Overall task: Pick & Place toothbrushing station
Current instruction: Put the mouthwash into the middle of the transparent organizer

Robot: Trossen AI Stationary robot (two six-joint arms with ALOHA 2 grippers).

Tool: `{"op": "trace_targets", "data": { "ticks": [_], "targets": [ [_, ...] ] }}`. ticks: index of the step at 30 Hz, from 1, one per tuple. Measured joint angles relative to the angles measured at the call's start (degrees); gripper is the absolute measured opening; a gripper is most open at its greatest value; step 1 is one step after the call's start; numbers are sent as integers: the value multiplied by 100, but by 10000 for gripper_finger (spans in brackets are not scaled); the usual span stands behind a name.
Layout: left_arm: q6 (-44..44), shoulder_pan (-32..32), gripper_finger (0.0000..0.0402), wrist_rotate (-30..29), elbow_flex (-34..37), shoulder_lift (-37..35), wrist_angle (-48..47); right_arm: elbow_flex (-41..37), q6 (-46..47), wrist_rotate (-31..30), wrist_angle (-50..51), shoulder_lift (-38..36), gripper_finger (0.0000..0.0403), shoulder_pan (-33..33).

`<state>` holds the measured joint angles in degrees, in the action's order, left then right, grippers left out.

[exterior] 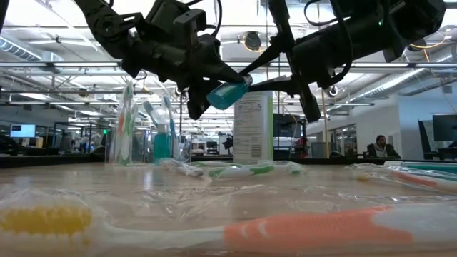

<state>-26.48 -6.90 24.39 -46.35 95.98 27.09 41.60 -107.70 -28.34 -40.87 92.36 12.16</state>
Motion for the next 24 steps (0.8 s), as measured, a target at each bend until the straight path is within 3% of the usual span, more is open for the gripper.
{"op": "trace_targets", "data": {
  "ticks": [11,24],
  "targets": [
    [94,-1,107,-35,0,4,4,0,594,-86,27,0,119,-9],
    [308,-302,108,-42,0,-48,0,0,1064,-1473,-99,-2,154,-9]
  ]
}}
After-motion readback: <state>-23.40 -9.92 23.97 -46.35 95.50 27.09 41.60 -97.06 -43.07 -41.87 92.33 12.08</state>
